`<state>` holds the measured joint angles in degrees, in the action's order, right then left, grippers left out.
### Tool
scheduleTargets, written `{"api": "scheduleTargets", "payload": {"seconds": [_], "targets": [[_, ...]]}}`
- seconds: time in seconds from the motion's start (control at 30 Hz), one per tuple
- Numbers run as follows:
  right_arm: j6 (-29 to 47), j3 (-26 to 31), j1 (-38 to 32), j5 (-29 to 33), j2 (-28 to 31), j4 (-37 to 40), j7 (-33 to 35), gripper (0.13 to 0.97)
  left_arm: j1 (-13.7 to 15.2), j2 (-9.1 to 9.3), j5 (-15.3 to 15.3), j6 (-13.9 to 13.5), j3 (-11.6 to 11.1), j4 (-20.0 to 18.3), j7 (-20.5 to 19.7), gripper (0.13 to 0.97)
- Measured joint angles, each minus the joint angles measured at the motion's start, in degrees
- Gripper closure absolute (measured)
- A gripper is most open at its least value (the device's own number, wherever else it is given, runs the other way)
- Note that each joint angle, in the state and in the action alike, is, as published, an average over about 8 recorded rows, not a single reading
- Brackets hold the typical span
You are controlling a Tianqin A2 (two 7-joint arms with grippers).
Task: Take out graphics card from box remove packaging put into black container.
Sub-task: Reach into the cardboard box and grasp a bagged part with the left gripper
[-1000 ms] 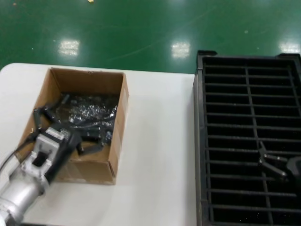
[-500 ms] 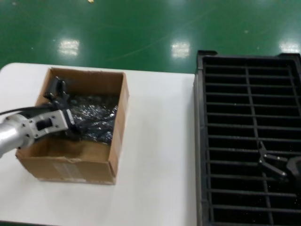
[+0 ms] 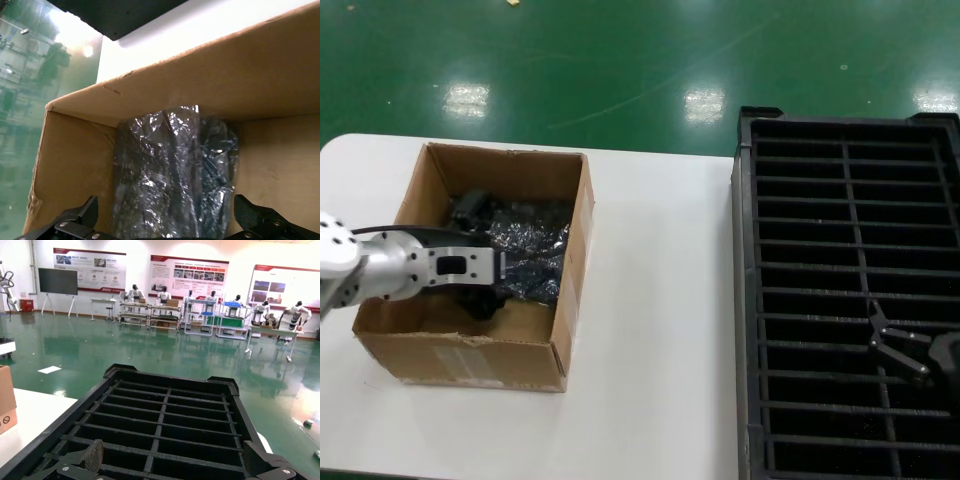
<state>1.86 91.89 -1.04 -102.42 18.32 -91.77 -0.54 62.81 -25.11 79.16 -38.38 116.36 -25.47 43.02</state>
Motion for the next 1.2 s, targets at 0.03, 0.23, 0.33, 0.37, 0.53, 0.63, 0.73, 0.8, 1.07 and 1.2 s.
{"api": "scheduleTargets", "payload": {"seconds": [0.03, 0.23, 0.33, 0.37, 0.53, 0.63, 0.73, 0.8, 1.07, 1.2], "targets": [[0.0, 0.0, 0.0, 0.0, 0.0, 0.0, 0.0, 0.129, 0.3, 0.44, 0.0, 0.4, 0.0, 0.8, 0.6, 0.145], [0.0, 0.0, 0.0, 0.0, 0.0, 0.0, 0.0, 0.129, 0.9, 2.26, 0.3, 3.4, -0.5, 3.3, 3.8, 0.167], [0.0, 0.0, 0.0, 0.0, 0.0, 0.0, 0.0, 0.129, 0.8, 2.71, 0.7, 4.9, -0.9, 3.9, 5.2, 0.206], [0.0, 0.0, 0.0, 0.0, 0.0, 0.0, 0.0, 0.129, 0.7, 2.79, 0.7, 5.4, -1.1, 4.0, 5.5, 0.218], [0.0, 0.0, 0.0, 0.0, 0.0, 0.0, 0.0, 0.129, 0.1, 2.76, 0.8, 7.0, -1.4, 3.5, 5.8, 0.270], [0.0, 0.0, 0.0, 0.0, 0.0, 0.0, 0.0, 0.129, -0.4, 2.67, 1.0, 7.6, -1.6, 3.2, 5.9, 0.270], [0.0, 0.0, 0.0, 0.0, 0.0, 0.0, 0.0, 0.129, -0.7, 2.73, 1.4, 8.1, -2.0, 3.2, 6.2, 0.334], [0.0, 0.0, 0.0, 0.0, 0.0, 0.0, 0.0, 0.129, -0.8, 2.90, 1.9, 8.3, -2.4, 3.6, 6.9, 0.376], [0.0, 0.0, 0.0, 0.0, 0.0, 0.0, 0.0, 0.129, -0.1, 4.26, 4.6, 9.5, -4.9, 7.1, 12.3, 0.550], [0.0, 0.0, 0.0, 0.0, 0.0, 0.0, 0.0, 0.129, 0.1, 4.74, 5.5, 10.0, -5.8, 8.5, 15.0, 0.659]]}}
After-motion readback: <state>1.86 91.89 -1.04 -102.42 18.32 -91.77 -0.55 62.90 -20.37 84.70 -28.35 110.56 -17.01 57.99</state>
